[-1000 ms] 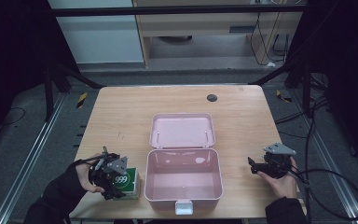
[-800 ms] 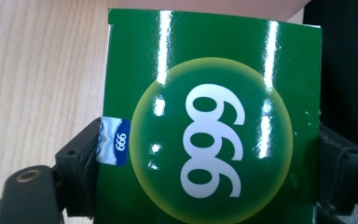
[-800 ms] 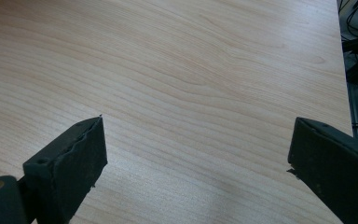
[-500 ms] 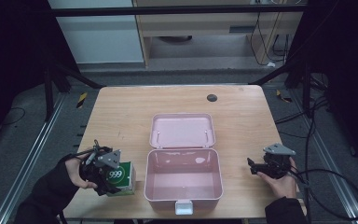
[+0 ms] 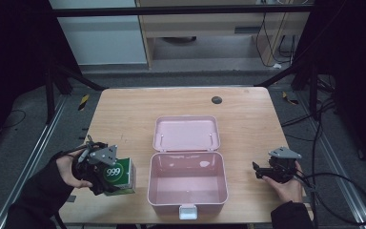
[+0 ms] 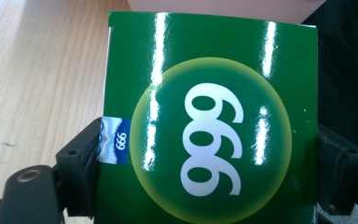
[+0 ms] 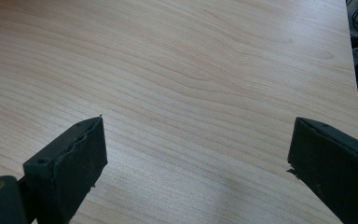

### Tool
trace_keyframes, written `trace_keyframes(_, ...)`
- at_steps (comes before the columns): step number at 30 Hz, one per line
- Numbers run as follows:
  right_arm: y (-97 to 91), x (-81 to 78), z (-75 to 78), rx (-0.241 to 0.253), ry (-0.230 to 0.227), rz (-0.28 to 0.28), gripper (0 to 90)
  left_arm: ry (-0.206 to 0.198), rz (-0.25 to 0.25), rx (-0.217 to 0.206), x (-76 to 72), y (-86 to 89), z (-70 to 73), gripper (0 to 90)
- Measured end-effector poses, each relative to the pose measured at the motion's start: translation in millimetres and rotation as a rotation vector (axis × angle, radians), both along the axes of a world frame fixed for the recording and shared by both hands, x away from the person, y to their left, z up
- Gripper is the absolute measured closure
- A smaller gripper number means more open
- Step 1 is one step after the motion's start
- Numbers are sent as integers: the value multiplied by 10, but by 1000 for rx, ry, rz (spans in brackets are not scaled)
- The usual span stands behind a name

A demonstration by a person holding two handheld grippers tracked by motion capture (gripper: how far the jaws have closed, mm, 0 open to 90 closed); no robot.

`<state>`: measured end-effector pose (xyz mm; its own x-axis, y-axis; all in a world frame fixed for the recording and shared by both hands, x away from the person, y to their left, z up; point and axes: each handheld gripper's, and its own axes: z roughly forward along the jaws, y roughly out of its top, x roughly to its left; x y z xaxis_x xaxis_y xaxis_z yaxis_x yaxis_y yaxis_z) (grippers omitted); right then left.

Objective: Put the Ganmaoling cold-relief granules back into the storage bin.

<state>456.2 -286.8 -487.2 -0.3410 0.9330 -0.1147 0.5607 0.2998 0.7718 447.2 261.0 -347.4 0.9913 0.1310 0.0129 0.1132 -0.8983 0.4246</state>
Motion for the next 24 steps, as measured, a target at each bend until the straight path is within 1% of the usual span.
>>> trace_keyframes(8, -7, -6, 8, 0, -1, -1, 47, 0, 9, -9, -6, -4, 126, 145)
trace_keyframes(16, -8, -5, 2, 1, 0, -1, 48, -6, 6, -14, -14, -82, 266, 145)
trace_keyframes(18, -8, -4, 2, 0, -1, 1, 48, -5, 5, -26, -16, -100, 303, 145)
trace_keyframes(24, -5, -5, 2, -5, -3, 3, 48, -16, 2, -19, -30, -141, 396, 146)
